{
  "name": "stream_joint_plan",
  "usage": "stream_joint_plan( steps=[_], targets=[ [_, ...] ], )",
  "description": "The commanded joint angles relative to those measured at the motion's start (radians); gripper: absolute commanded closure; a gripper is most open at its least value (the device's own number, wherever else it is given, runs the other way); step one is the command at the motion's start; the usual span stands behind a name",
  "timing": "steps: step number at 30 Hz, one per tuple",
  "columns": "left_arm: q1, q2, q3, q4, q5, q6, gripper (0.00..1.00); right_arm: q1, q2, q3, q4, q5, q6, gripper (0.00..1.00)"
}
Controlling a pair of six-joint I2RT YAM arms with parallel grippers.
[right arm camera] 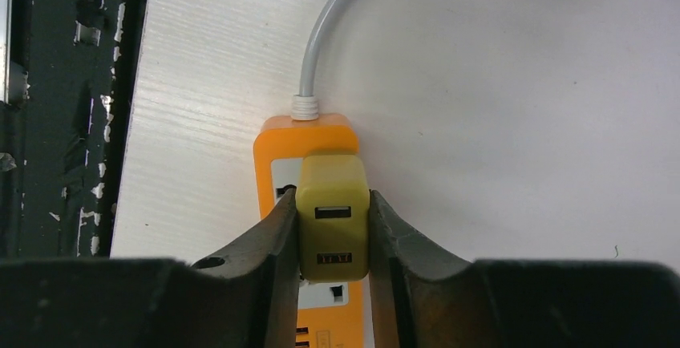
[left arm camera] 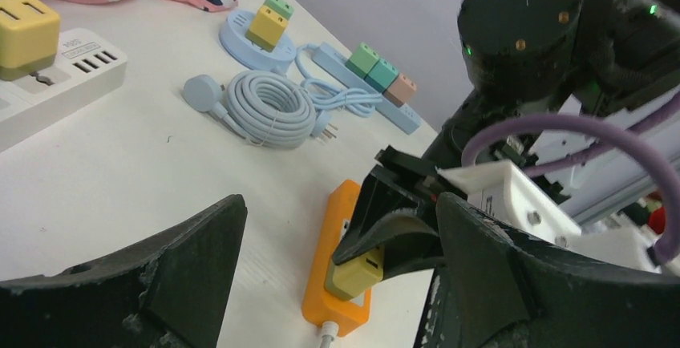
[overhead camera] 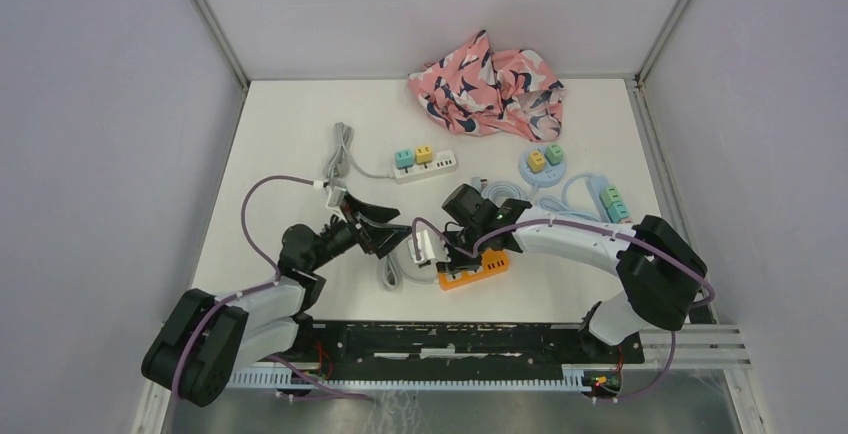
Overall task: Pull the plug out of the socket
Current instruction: Remove the plug from the socket.
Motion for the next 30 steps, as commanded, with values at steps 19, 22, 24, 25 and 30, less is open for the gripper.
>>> stream_joint_plan(
  steps=[19,22,24,25,30],
  targets=[
    [-0.587,0.224,0.060,-0.016,-0.320,0.849,0.01,-0.227,-0.137,0.071,-0.181,-0.288,-0.060,1.00],
    [-0.602,0.315,0.090,0.024,-0.324,0.863,0.01,-0.229,-0.138,0.071,-0.182,-0.295,-0.064,1.00],
    [-0.607,0.372,0.112,0.052,-0.318,0.861,0.01,-0.229,-0.138,0.071,-0.182,-0.296,-0.062,1.00],
    [-0.609,0.402,0.121,0.068,-0.317,0.857,0.00,-0.230,-0.139,0.072,-0.183,-0.298,-0.062,1.00],
    [-0.611,0.524,0.163,0.149,-0.308,0.807,0.01,-0.232,-0.137,0.070,-0.179,-0.309,-0.058,1.00]
  ],
)
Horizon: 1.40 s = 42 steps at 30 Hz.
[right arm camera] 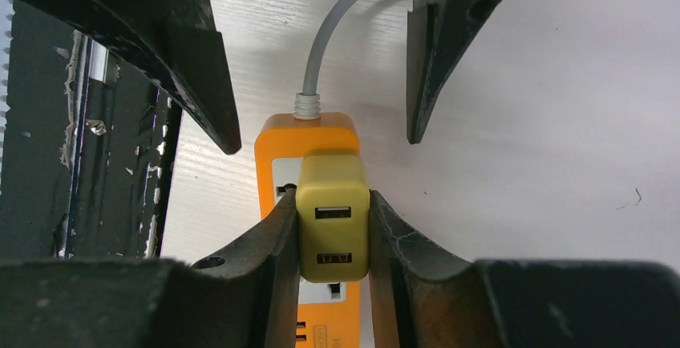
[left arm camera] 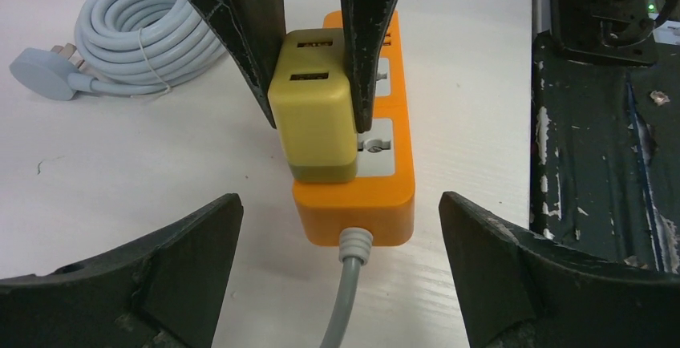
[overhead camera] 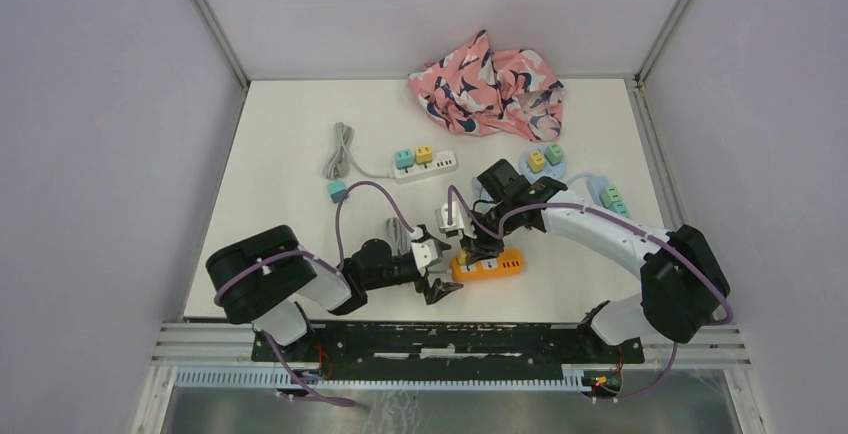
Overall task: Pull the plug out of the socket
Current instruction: Remove the plug from the socket.
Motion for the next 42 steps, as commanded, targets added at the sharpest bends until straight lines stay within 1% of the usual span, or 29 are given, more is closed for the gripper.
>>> stream_joint_plan(
  steps=[1,6,15,16,18,20,21,23,26,28,32,35,38,40,42],
  targets=[
    [-0.007,0.083,0.054,0.158,-0.010,0.001,0.03,-0.004,-0.039,0.045,0.001,-0.055,-0.005,1.00],
    [-0.009,0.141,0.066,0.200,-0.002,-0.041,0.12,-0.008,-0.034,0.047,0.008,-0.062,0.007,1.00],
    [-0.009,0.160,0.088,0.151,-0.008,-0.056,0.33,-0.013,-0.037,0.049,0.003,-0.080,0.010,1.00],
    [-0.009,0.164,0.088,0.151,-0.005,-0.059,0.38,-0.013,-0.037,0.049,0.000,-0.084,0.008,1.00],
    [-0.010,0.167,0.090,0.149,-0.001,-0.068,0.52,-0.014,-0.037,0.049,-0.001,-0.087,0.006,1.00],
    [-0.009,0.166,0.090,0.146,-0.006,-0.080,0.75,-0.016,-0.037,0.047,-0.004,-0.087,0.000,1.00],
    [-0.009,0.164,0.092,0.140,-0.013,-0.087,0.85,-0.016,-0.036,0.047,-0.009,-0.087,-0.005,1.00],
    [-0.008,0.161,0.090,0.132,-0.018,-0.090,0.96,-0.016,-0.036,0.045,-0.016,-0.092,-0.013,1.00],
    [-0.008,0.161,0.087,0.135,-0.021,-0.092,0.97,-0.012,-0.037,0.035,-0.033,-0.173,-0.034,1.00],
    [-0.008,0.164,0.090,0.134,-0.019,-0.092,0.97,-0.001,-0.032,0.027,-0.023,-0.208,-0.019,1.00],
    [-0.008,0.179,0.094,0.134,-0.010,-0.092,0.97,0.010,-0.020,0.041,0.034,-0.172,0.070,1.00],
    [-0.008,0.187,0.088,0.140,-0.004,-0.093,0.97,-0.025,-0.022,0.057,0.034,-0.149,0.084,1.00],
    [-0.007,0.190,0.079,0.156,-0.004,-0.092,0.97,-0.089,-0.037,0.057,-0.012,-0.134,0.031,1.00],
    [-0.008,0.191,0.078,0.158,-0.005,-0.090,0.97,-0.098,-0.045,0.048,-0.051,-0.128,-0.028,1.00],
    [-0.006,0.192,0.081,0.157,-0.007,-0.089,0.97,-0.095,-0.043,0.036,-0.086,-0.173,-0.090,1.00]
  ],
)
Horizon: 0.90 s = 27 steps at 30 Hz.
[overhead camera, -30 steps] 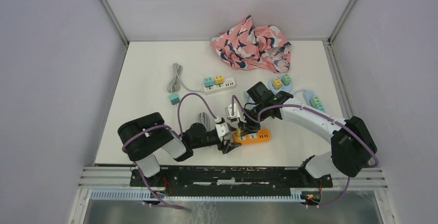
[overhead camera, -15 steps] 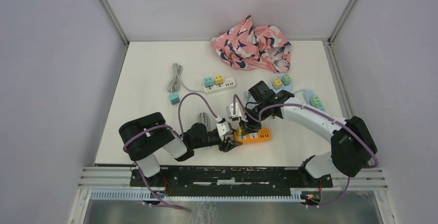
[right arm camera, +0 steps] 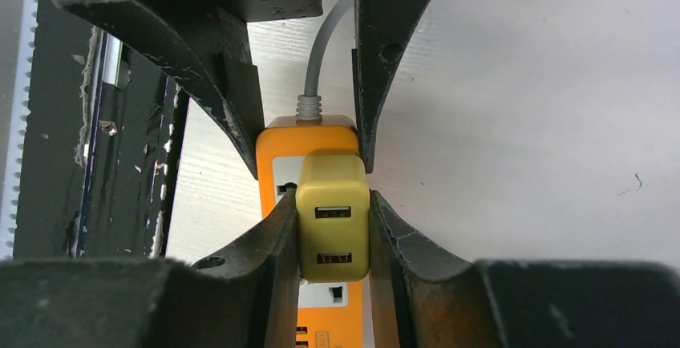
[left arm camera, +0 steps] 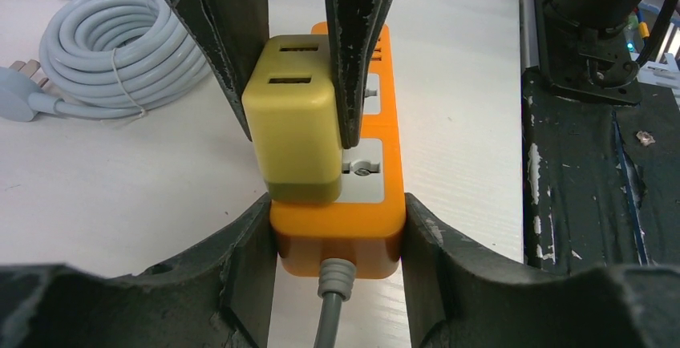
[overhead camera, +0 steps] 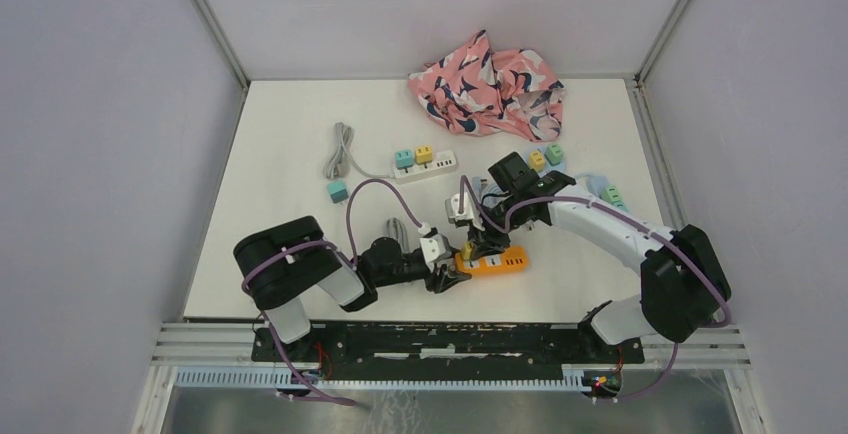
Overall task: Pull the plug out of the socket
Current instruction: Remove the plug from the socket.
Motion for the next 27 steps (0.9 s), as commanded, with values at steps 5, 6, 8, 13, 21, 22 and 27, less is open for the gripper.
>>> stream_joint_plan(
  steps=[5,6,8,13,21,22,27],
  targets=[
    [0.004,0.029,0.009,0.030,-0.025,-0.010,0.97,0.079,-0.029,0.035,-0.065,-0.144,-0.081,1.00],
    [0.005,0.031,0.008,0.032,-0.024,-0.010,0.97,0.092,-0.027,0.038,-0.036,-0.151,-0.023,1.00],
    [0.004,0.037,0.006,0.038,-0.026,-0.010,0.97,0.096,-0.016,0.052,0.005,-0.167,0.053,1.00],
    [0.004,0.051,0.000,0.054,-0.026,-0.010,0.97,0.030,0.001,0.069,0.004,-0.121,0.058,1.00],
    [0.012,0.081,-0.006,0.103,-0.017,-0.023,0.97,0.008,-0.028,0.046,-0.086,-0.159,-0.067,1.00],
    [0.012,0.083,-0.006,0.107,-0.017,-0.026,0.97,0.029,-0.023,0.047,-0.079,-0.160,-0.059,1.00],
    [0.014,0.088,-0.006,0.112,-0.017,-0.032,0.97,0.072,-0.009,0.040,0.064,-0.144,0.123,1.00]
  ],
)
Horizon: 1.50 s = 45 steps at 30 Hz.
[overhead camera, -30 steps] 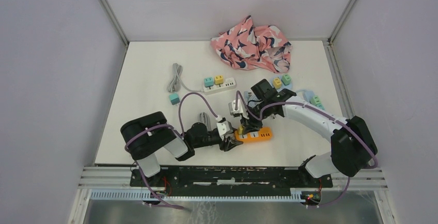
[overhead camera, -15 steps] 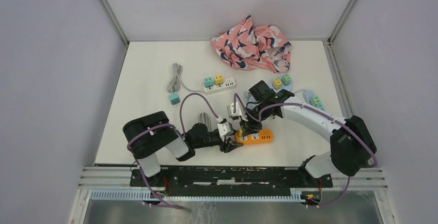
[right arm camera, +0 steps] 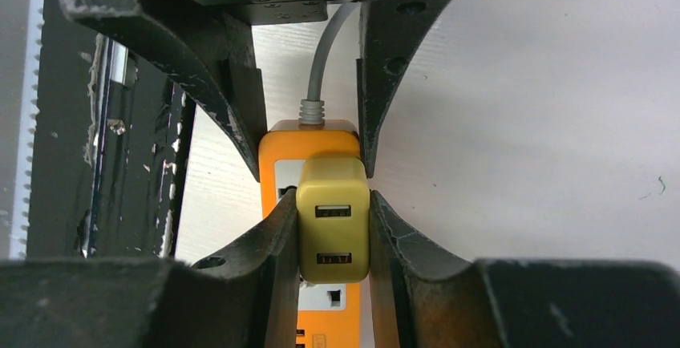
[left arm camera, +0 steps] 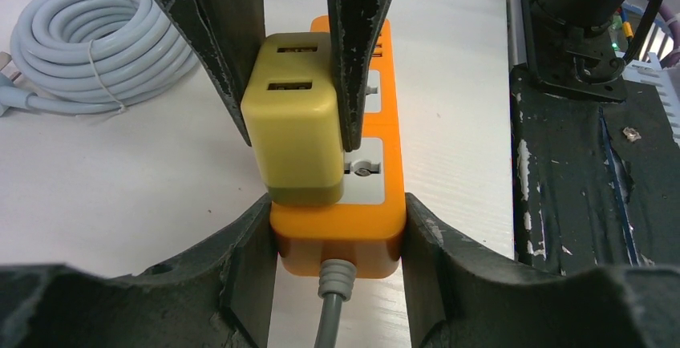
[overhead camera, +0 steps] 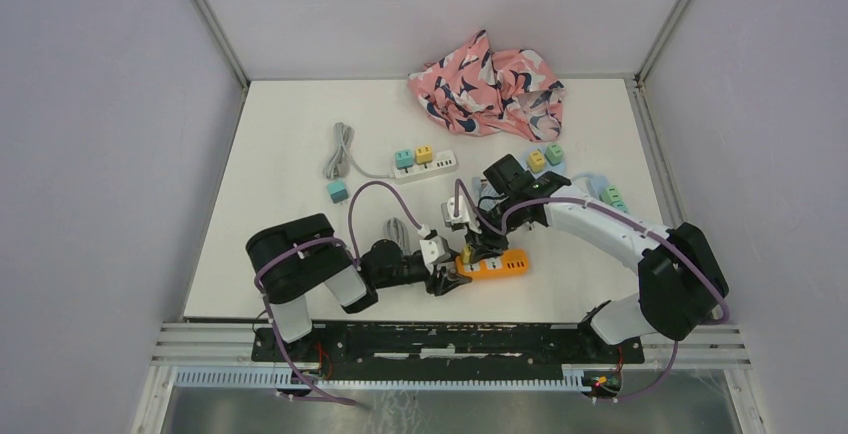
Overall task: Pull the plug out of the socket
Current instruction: Remove the plug from the socket.
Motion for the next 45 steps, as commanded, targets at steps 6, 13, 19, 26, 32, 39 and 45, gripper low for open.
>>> stream_joint_plan(
  steps=[6,13,19,26,32,39,45],
  targets=[
    [0.017,0.032,-0.001,0.028,-0.035,-0.009,0.97,0.000,-0.016,0.038,0.093,-0.073,0.140,1.00],
    [0.043,0.077,-0.014,0.114,-0.016,-0.053,0.97,0.026,-0.030,0.010,0.046,-0.081,0.043,1.00],
    [0.048,0.093,-0.023,0.138,-0.023,-0.060,0.97,0.064,-0.002,0.043,0.104,-0.114,0.176,1.00],
    [0.048,0.099,-0.026,0.138,-0.023,-0.061,0.97,-0.028,-0.029,0.038,0.069,-0.070,0.118,1.00],
    [0.049,0.096,-0.018,0.129,-0.018,-0.064,0.97,-0.003,-0.029,0.013,0.047,-0.114,0.065,1.00],
    [0.049,0.095,-0.008,0.086,-0.027,-0.067,0.97,0.073,-0.002,0.037,0.143,-0.128,0.227,1.00],
    [0.056,0.098,-0.015,0.099,-0.039,-0.074,0.97,-0.050,-0.025,0.072,0.015,-0.110,0.108,1.00]
  ],
)
